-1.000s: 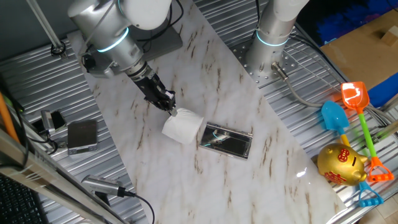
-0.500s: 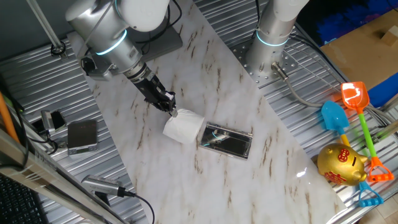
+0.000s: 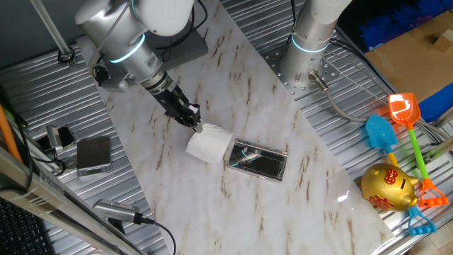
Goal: Take the roll of paper down from the shelf
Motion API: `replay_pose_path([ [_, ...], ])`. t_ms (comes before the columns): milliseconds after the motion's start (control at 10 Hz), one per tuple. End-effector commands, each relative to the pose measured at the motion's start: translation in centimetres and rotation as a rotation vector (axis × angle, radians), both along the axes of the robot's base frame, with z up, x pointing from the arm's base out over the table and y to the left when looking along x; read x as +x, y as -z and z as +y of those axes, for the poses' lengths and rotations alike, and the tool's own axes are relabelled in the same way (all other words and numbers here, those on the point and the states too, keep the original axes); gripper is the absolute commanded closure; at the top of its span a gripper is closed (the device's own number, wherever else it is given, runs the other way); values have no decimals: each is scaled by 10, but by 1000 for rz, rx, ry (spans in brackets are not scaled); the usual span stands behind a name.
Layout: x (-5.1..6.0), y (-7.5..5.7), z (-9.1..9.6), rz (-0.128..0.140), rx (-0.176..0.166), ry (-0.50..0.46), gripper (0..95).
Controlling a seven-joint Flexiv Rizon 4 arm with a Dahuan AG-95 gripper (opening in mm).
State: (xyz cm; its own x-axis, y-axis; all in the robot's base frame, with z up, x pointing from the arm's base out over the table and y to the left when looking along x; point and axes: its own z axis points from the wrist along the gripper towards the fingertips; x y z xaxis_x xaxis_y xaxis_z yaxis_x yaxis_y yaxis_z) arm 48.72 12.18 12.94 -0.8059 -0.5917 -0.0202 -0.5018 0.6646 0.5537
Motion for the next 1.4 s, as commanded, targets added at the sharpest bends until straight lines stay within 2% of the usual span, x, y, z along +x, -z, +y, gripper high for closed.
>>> replay_pose_path([
  [100,0,0,0,-3,23,-6,950],
  [300,0,0,0,1,48,-29,950],
  [700,0,0,0,-7,69,-92,950],
  [900,0,0,0,-10,75,-107,950],
  [1400,0,0,0,-4,64,-90,950],
])
